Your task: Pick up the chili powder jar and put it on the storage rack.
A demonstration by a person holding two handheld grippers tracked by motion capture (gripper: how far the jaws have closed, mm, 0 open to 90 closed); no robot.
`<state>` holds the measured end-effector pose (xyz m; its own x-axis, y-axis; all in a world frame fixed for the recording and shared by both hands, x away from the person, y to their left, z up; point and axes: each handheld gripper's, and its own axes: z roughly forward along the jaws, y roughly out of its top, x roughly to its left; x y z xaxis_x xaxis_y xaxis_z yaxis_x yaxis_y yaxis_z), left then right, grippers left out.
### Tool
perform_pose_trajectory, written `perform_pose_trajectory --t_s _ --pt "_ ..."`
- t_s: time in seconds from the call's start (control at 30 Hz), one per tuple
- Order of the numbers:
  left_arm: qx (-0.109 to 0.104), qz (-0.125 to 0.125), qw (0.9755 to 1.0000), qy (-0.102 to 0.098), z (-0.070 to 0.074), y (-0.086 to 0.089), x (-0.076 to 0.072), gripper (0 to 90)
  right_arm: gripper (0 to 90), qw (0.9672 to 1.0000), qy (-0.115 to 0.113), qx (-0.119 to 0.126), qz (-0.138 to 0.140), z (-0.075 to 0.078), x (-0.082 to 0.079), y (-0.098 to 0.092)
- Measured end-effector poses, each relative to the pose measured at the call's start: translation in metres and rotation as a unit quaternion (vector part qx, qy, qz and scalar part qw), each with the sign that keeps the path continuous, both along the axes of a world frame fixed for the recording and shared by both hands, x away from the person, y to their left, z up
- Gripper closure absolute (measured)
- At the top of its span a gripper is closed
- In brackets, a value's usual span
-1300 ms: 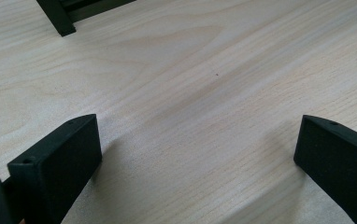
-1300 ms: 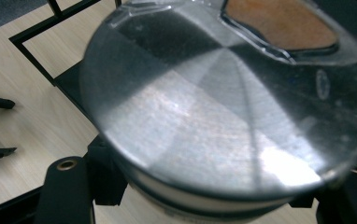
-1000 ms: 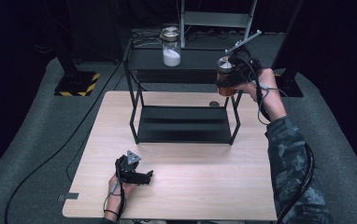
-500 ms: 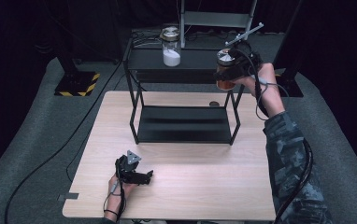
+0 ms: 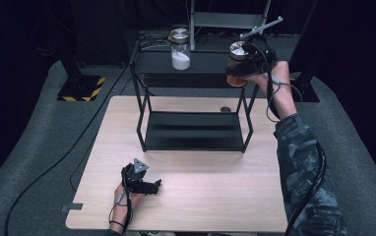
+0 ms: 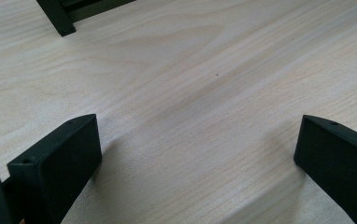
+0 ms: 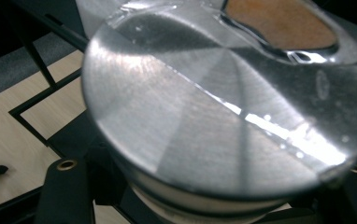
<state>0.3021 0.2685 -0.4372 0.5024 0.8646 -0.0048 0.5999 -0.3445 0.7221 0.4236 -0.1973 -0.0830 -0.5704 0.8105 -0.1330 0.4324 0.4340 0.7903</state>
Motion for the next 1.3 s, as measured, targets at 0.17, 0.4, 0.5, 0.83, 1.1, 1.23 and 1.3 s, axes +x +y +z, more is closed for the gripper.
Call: perform_pose_trajectory --t_s 0.17,0.4,0.5,0.83,1.1,1.23,1.3 --pt "0.000 0.000 1.0000 0.000 0.000 0.000 0.000 0.3 31.1 0.9999 -0.008 0.010 -0.009 0.000 0.003 0.001" --pt "0.000 0.000 1.0000 0.000 0.000 0.000 0.000 0.3 31.1 0.9995 -0.018 0.013 -0.022 0.000 0.009 0.010" --pt "0.000 0.000 1.0000 0.000 0.000 0.000 0.000 0.3 31.1 0.9994 -0.021 0.013 -0.024 0.000 0.011 0.014" --pt "0.000 0.000 1.0000 0.000 0.000 0.000 0.000 0.4 31.1 0.9991 -0.019 0.022 -0.031 0.001 0.029 0.027" --pt "0.000 -0.001 1.0000 -0.001 0.000 0.000 0.000 0.5 31.1 0.9987 -0.012 0.025 -0.042 -0.001 0.042 0.037" --pt "0.000 -0.001 1.0000 -0.001 0.000 0.000 0.000 0.5 31.1 0.9986 -0.008 0.025 -0.047 -0.003 0.049 0.042" --pt "0.000 -0.001 1.0000 0.000 0.000 0.000 0.000 0.5 31.1 0.9985 -0.006 0.023 -0.050 -0.004 0.052 0.044"
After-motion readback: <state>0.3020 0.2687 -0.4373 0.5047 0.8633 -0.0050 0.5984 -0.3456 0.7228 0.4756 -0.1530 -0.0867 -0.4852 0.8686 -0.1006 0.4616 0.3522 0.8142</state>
